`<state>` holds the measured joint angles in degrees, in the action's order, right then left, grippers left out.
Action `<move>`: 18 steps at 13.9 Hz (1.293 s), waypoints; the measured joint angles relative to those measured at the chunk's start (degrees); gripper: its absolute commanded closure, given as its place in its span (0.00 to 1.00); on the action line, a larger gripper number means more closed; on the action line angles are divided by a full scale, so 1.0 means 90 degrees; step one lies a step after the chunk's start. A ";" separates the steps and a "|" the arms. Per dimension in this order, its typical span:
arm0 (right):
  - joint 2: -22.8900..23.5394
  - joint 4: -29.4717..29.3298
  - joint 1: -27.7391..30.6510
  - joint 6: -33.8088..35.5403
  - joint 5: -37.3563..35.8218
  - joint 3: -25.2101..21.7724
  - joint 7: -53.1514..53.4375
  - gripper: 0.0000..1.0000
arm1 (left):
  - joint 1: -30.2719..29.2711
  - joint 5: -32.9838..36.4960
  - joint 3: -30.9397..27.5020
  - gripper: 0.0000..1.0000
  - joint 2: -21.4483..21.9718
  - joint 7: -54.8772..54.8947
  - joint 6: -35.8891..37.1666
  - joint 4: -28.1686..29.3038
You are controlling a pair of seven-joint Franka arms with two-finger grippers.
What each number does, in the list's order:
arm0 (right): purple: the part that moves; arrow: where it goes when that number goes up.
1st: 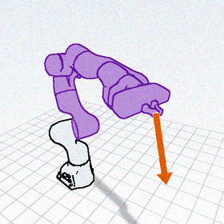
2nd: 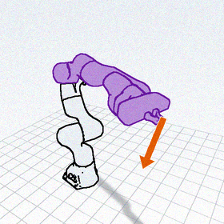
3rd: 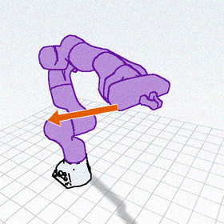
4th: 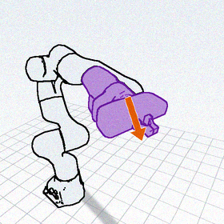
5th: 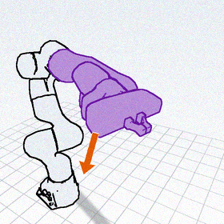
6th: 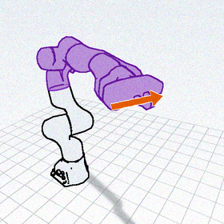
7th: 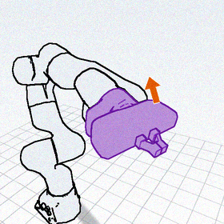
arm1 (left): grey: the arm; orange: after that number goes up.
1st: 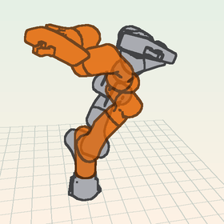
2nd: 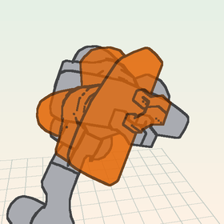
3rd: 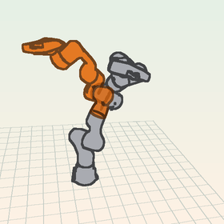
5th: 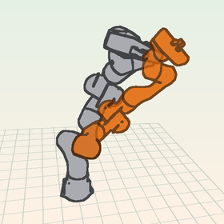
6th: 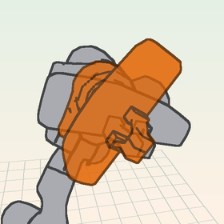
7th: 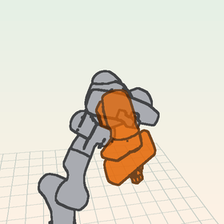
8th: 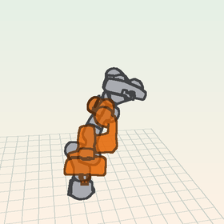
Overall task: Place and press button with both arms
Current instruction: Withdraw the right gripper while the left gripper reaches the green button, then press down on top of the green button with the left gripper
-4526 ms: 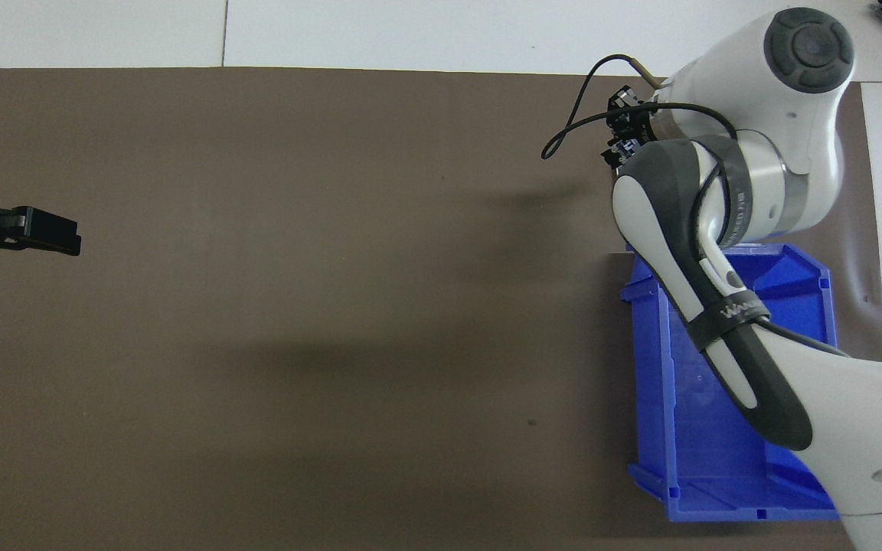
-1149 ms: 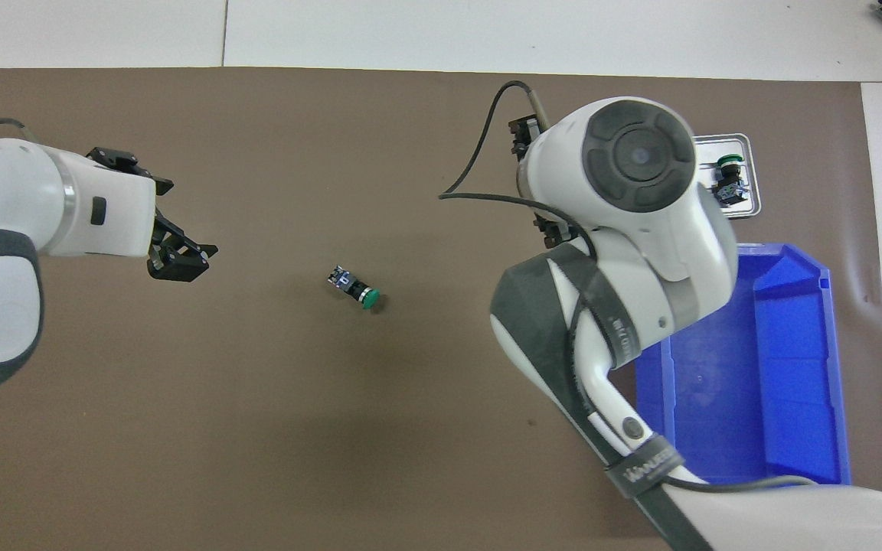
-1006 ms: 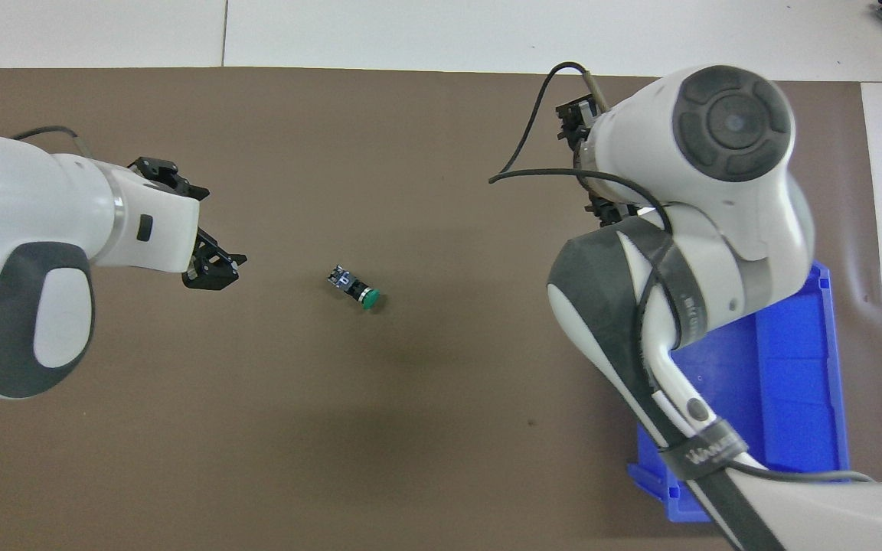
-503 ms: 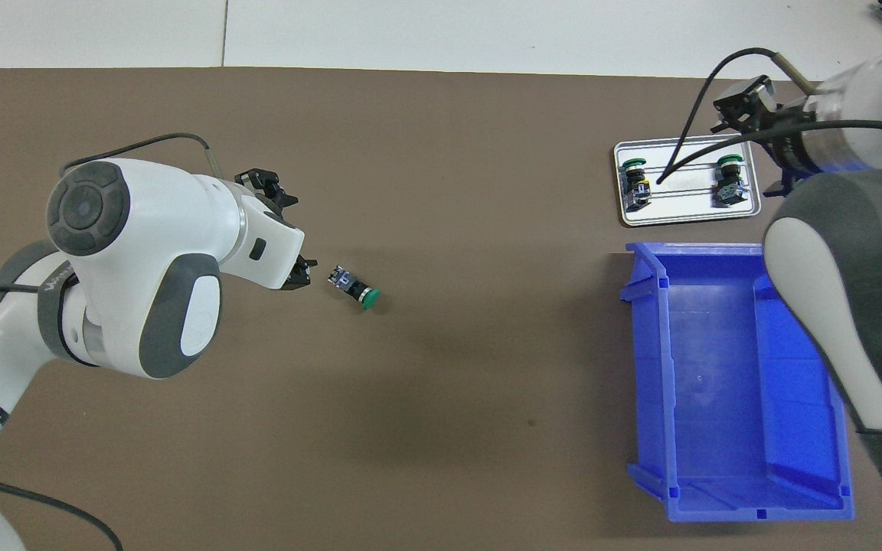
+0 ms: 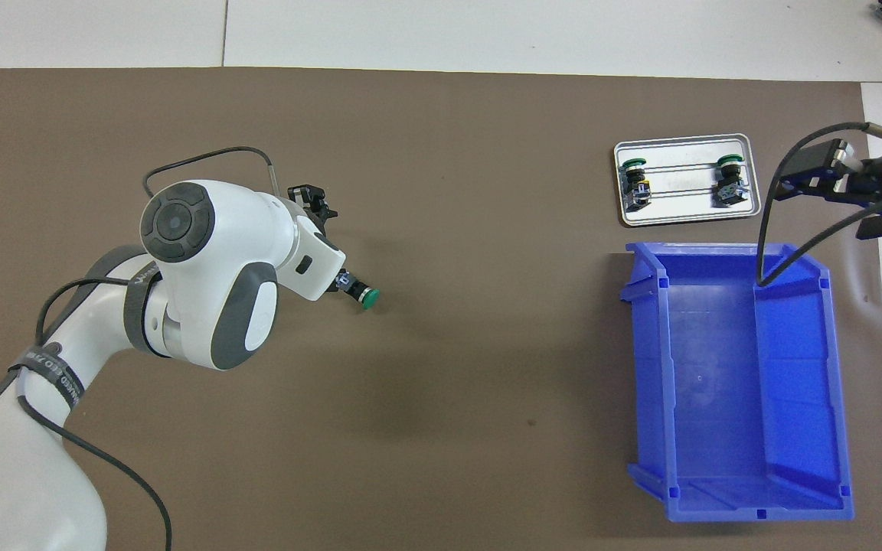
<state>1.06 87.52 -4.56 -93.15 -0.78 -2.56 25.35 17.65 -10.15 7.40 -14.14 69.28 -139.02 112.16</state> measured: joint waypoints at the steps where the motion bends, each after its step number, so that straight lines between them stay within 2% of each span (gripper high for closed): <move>1: -0.0124 0.0002 -0.0026 0.0157 0.0000 0.0002 -0.0209 0.01 | 0.0016 0.0000 0.0003 0.12 -0.0009 0.0104 0.0001 0.0005; 5: -0.0299 0.0072 -0.0026 0.0317 -0.0016 0.0001 -0.1183 0.01 | 0.0211 0.0000 0.0000 0.21 -0.0017 0.0391 0.0006 0.0237; 9: -0.0296 0.0179 -0.0022 0.0321 -0.0013 0.0001 -0.1624 0.01 | 0.0384 0.0000 0.0002 0.21 -0.0036 0.0451 0.0005 0.0514; 13: -0.0297 0.0131 0.0072 0.0639 -0.0016 -0.0016 -0.1968 0.01 | 0.0486 0.0000 -0.0007 0.21 -0.0037 0.0452 -0.0046 0.0666; 18: -0.0298 -0.0029 0.0214 0.0833 -0.0022 -0.0049 -0.2308 0.01 | 0.0545 0.0000 -0.0004 0.22 -0.0158 0.0461 -0.0541 0.0855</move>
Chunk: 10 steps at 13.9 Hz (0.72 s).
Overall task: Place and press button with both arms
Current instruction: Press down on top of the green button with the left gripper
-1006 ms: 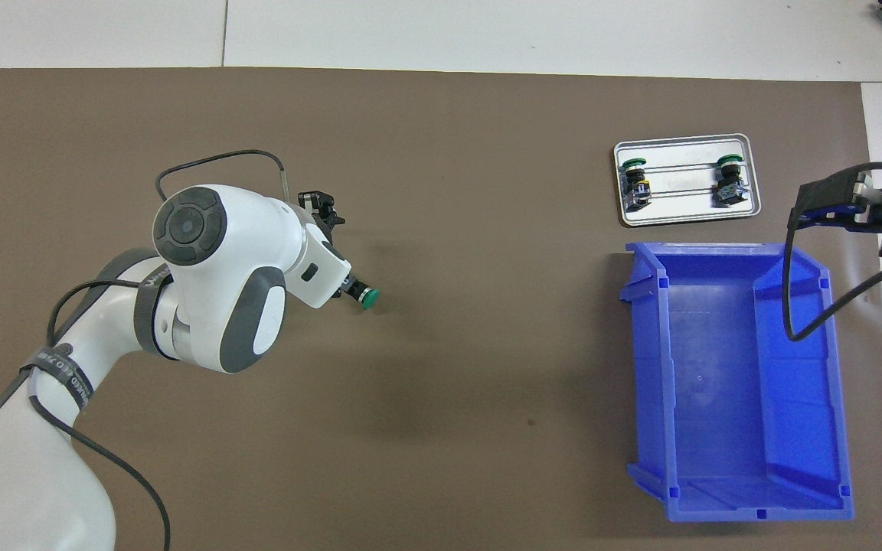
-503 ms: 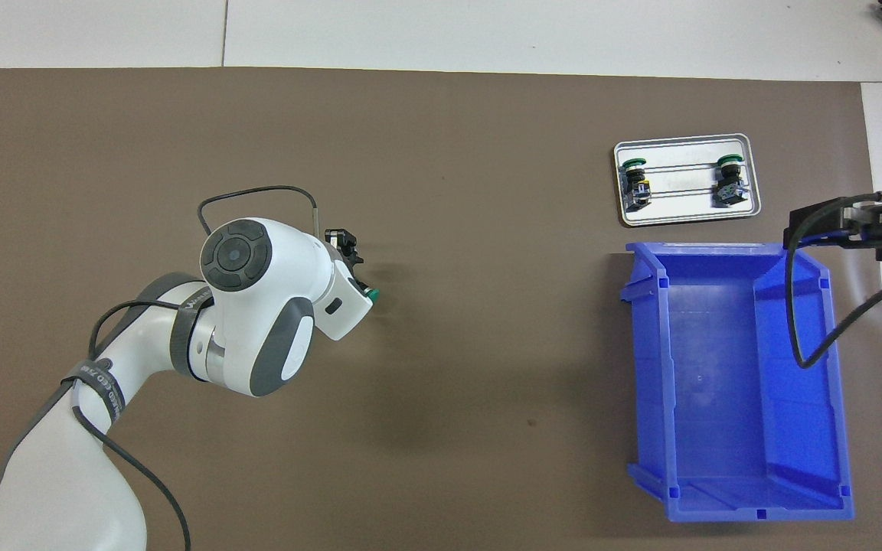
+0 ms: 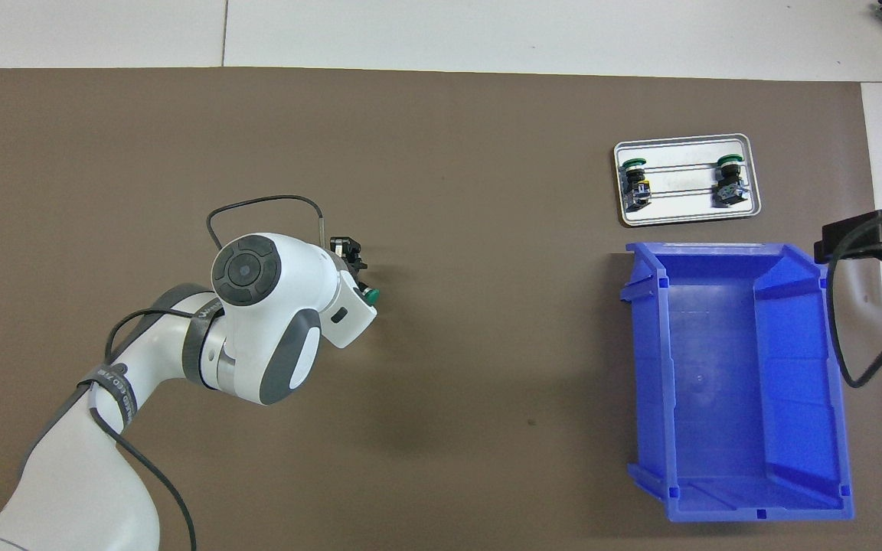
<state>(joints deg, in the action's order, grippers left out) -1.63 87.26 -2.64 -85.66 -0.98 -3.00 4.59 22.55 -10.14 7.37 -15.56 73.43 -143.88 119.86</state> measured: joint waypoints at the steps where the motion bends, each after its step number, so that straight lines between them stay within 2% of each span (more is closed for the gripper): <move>1: 0.0002 0.0000 0.0000 0.0000 0.0000 0.0000 0.0000 0.01 | 0.0034 0.0000 -0.0003 0.22 -0.0057 0.0000 -0.0102 0.0030; 4: 0.0008 0.0001 0.0008 0.0000 -0.0003 -0.0001 0.0000 0.00 | 0.0059 0.0000 -0.0003 0.29 -0.0165 0.0001 -0.0243 0.0052; 5: 0.0009 0.0001 0.0038 0.0000 -0.0005 -0.0004 -0.0003 0.00 | 0.0059 0.0000 -0.0004 0.35 -0.0191 0.0003 -0.0283 0.0054; 9: 0.0011 0.0001 0.0138 0.0000 -0.0006 -0.0007 -0.0110 0.00 | 0.0060 0.0000 -0.0006 0.77 -0.0195 0.0004 -0.0298 0.0054; 10: 0.0011 0.0001 0.0137 0.0000 -0.0006 -0.0007 -0.0110 0.00 | 0.0061 -0.0001 -0.0005 0.85 -0.0189 0.0004 -0.0298 0.0054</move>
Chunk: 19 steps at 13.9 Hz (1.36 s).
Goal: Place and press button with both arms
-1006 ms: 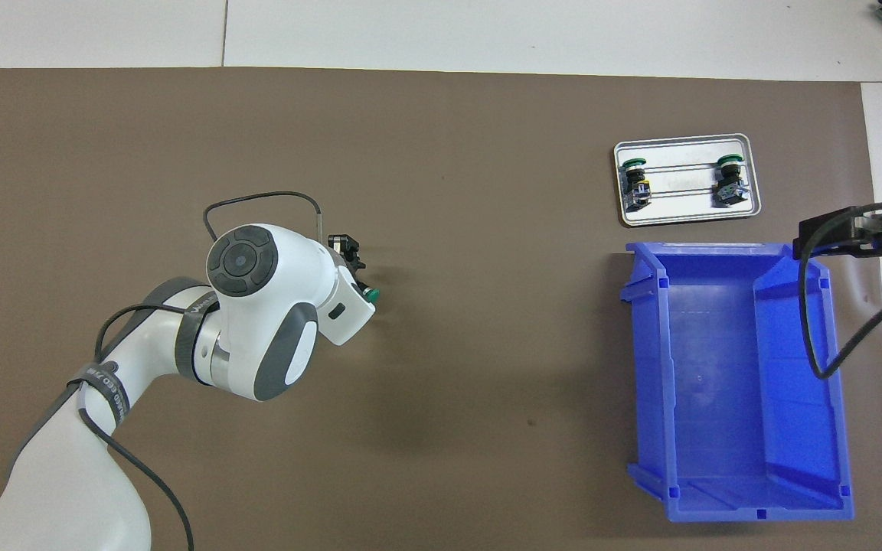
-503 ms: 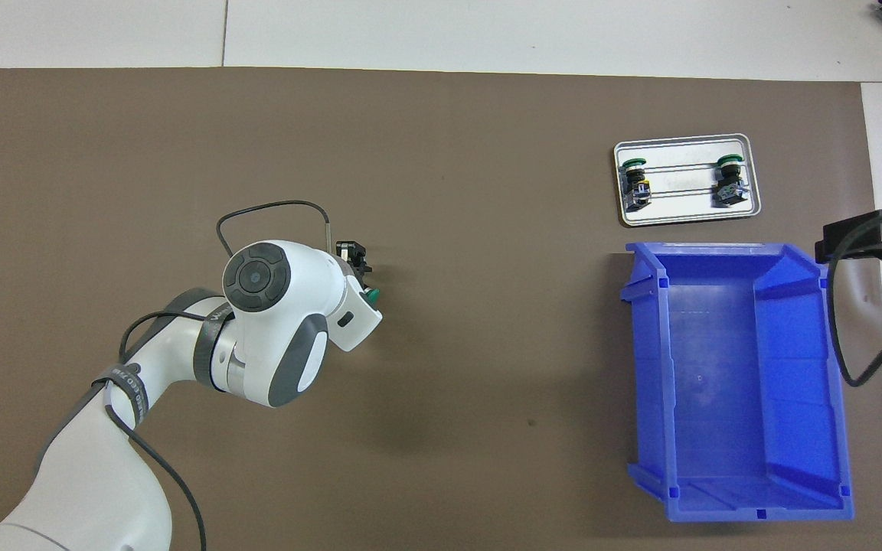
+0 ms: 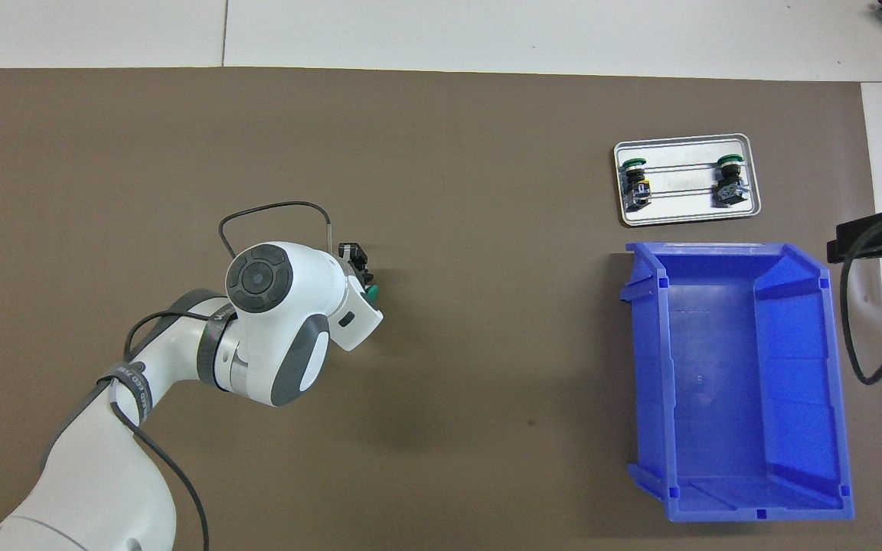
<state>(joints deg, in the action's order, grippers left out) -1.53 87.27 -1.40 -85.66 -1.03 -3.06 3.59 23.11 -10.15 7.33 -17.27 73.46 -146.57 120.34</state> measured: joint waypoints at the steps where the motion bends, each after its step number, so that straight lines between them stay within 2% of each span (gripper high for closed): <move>1: 0.0000 0.0000 0.0000 0.0000 0.0000 0.0000 0.0000 0.00 | -0.0001 0.0000 -0.0011 0.90 -0.0008 0.0000 -0.0009 0.0000; 2: 0.0001 0.0000 0.0000 0.0000 0.0000 0.0000 0.0000 0.00 | -0.0006 -0.0002 -0.0039 0.96 -0.0016 -0.0010 -0.0030 0.0000; 4: 0.0002 0.0000 0.0000 0.0000 0.0000 0.0000 0.0000 0.00 | -0.0020 -0.0007 -0.0101 1.00 -0.0017 -0.0108 -0.0071 -0.0006; 9: 0.0003 0.0000 0.0000 0.0000 0.0000 0.0000 0.0000 0.00 | -0.0321 -0.0188 -0.0150 1.00 -0.0013 -0.0400 -0.0108 -0.0111; 16: 0.0003 0.0007 0.0004 0.0000 0.0000 0.0000 0.0000 0.00 | -0.0471 -0.1926 -0.0120 1.00 -0.0005 -0.0166 -0.0108 -0.0265; 19: 0.0003 0.0012 0.0011 0.0000 0.0000 0.0000 0.0000 0.00 | -0.0577 -0.2844 -0.0105 1.00 -0.0005 0.0538 -0.0093 -0.0265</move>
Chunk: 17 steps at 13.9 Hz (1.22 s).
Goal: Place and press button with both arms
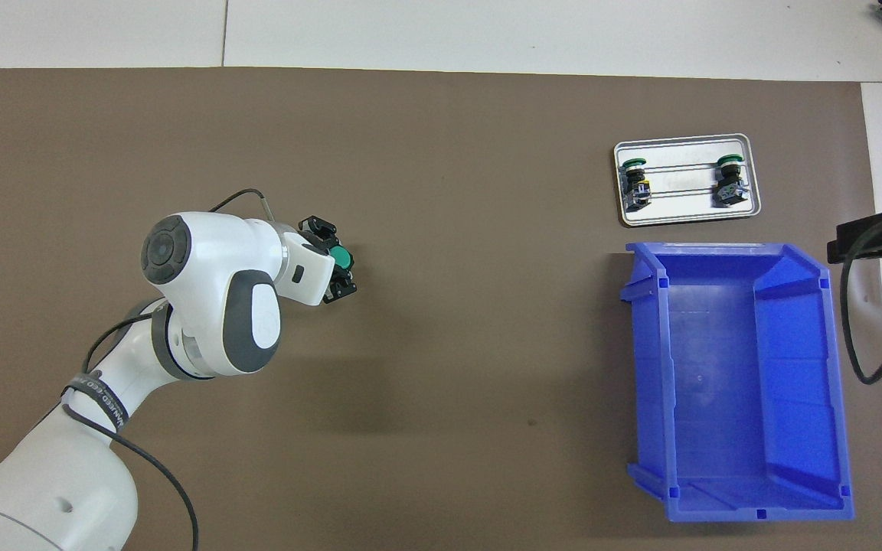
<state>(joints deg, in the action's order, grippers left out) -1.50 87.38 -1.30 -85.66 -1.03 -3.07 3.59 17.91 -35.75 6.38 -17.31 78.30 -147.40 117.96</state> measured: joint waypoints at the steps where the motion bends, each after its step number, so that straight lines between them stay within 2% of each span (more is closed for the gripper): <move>1: 0.0000 0.0002 0.0000 0.0000 0.0000 0.0000 0.0000 0.00 | -0.0047 -0.0494 0.0011 1.00 0.0000 0.0422 0.0016 0.0001; 4: 0.0000 0.0004 0.0001 0.0000 0.0000 0.0000 0.0000 0.00 | -0.0294 -0.1953 0.0014 1.00 0.0027 0.1755 0.0468 0.0003; 7: 0.0002 0.0015 0.0004 0.0000 0.0000 0.0000 0.0000 0.00 | -0.0562 -0.2552 0.0009 1.00 0.0096 0.2427 0.0888 0.0010; 8: 0.0003 0.0018 0.0005 0.0000 0.0000 0.0000 0.0000 0.00 | -0.0565 -0.2584 0.0016 1.00 0.0104 0.2441 0.0902 0.0013; 10: 0.0003 0.0019 0.0008 0.0000 0.0000 0.0000 0.0000 0.00 | -0.0565 -0.2799 0.0054 0.88 0.0116 0.2442 0.0949 0.0005; 14: 0.0003 0.0023 0.0015 0.0000 0.0000 0.0000 0.0000 0.00 | -0.0585 -0.3447 0.0048 0.86 0.0298 0.2359 0.1361 -0.0189; 17: 0.0003 0.0026 0.0016 0.0000 0.0000 0.0000 0.0000 0.00 | -0.0719 -0.3488 0.0009 0.86 0.0685 0.1361 0.1731 -0.0336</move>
<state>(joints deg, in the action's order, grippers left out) -1.48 87.61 -1.15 -85.66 -1.03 -3.07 3.59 11.44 -67.14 6.46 -11.15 90.54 -131.83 114.93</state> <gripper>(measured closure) 0.000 0.859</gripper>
